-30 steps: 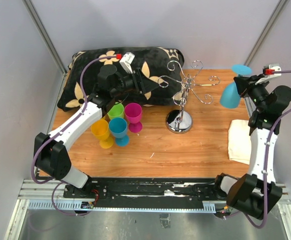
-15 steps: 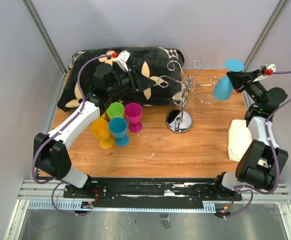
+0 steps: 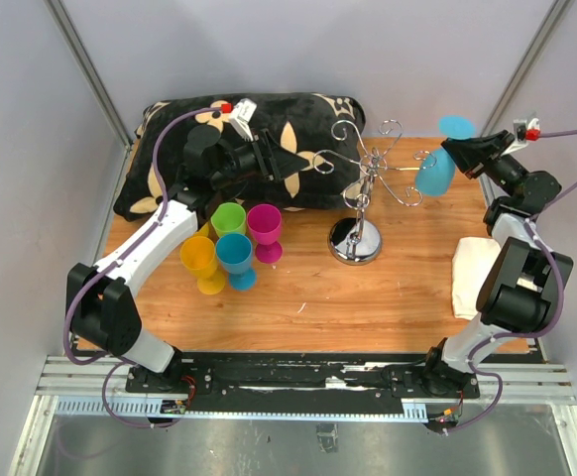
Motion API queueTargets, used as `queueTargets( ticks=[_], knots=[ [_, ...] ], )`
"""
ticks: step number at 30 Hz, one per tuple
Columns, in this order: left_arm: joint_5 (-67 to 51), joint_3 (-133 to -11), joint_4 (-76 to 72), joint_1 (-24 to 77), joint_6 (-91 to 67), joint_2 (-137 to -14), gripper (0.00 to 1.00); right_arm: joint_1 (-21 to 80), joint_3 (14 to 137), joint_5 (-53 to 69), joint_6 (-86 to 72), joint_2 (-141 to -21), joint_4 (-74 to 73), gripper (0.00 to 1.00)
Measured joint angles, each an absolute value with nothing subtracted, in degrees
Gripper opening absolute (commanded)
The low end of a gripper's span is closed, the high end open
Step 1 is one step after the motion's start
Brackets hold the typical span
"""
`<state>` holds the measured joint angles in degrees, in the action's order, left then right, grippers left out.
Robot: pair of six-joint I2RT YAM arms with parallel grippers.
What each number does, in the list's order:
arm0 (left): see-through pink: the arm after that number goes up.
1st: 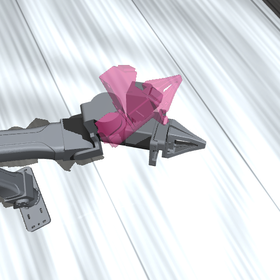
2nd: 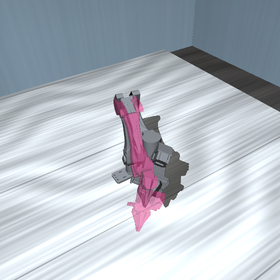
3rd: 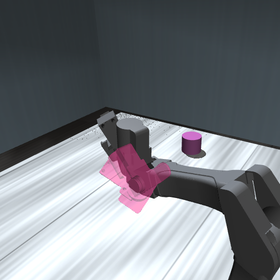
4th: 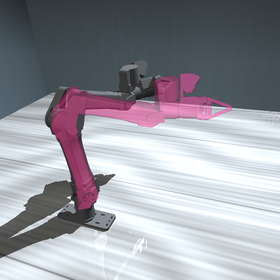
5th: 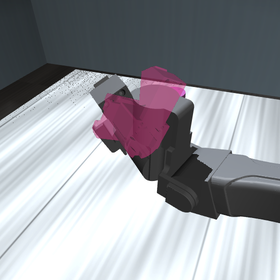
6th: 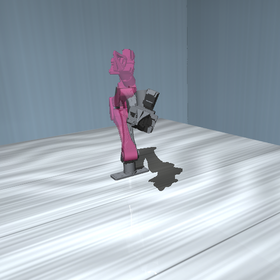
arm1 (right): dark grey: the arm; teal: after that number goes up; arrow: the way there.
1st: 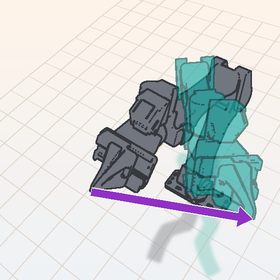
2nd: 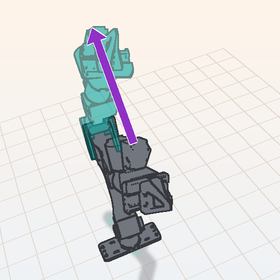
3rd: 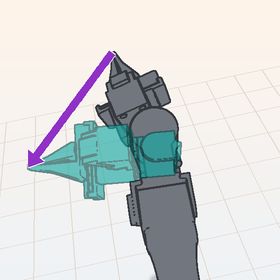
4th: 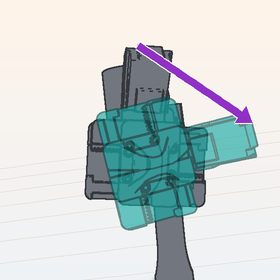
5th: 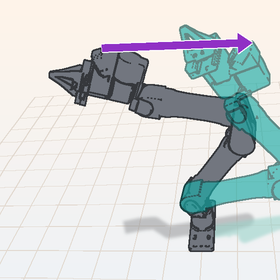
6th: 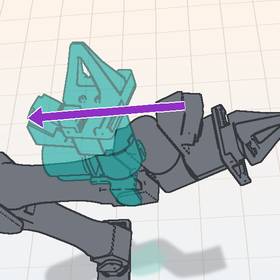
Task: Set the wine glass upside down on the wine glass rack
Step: Turn the wine glass upside down at the wine rack.
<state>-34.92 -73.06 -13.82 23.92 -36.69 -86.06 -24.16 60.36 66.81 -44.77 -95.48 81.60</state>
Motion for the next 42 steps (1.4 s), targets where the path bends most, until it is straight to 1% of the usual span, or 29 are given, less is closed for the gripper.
queueTargets(
  ticks=[5,11,18,20,23,29,33,42],
  knots=[
    [-33.0,-74.8,-11.7,25.8,-35.8,-87.0,0.59,-23.6,60.4,67.5,-45.0,-95.5,83.1,0.01],
    [-30.6,-76.8,-9.7,29.1,-34.9,-88.4,0.52,-22.6,60.4,67.5,-45.1,-95.6,83.5,0.01],
    [-30.4,-79.1,-9.5,28.9,-35.8,-90.9,0.5,-21.1,59.5,66.7,-44.3,-95.8,83.7,0.01],
    [-30.4,-79.4,-9.4,29.0,-36.1,-91.2,0.47,-20.6,58.8,66.3,-43.1,-95.7,83.4,0.01],
    [-30.7,-80.1,-9.3,29.0,-36.3,-91.8,0.41,-19.7,57.6,66.2,-40.6,-95.2,82.3,0.01],
    [-31.7,-80.4,-9.8,29.0,-36.5,-91.9,0.23,-19.2,55.8,66.6,-38.9,-95.1,82.9,0.01],
    [-32.0,-80.7,-9.8,29.0,-37.8,-92.2,0.18,-18.8,55.6,67.1,-39.0,-95.1,83.7,0.01],
    [-32.0,-80.7,-9.8,28.9,-38.9,-92.3,0.02,-16.1,55.2,69.7,-39.2,-95.1,84.2,0.01]
  ],
)
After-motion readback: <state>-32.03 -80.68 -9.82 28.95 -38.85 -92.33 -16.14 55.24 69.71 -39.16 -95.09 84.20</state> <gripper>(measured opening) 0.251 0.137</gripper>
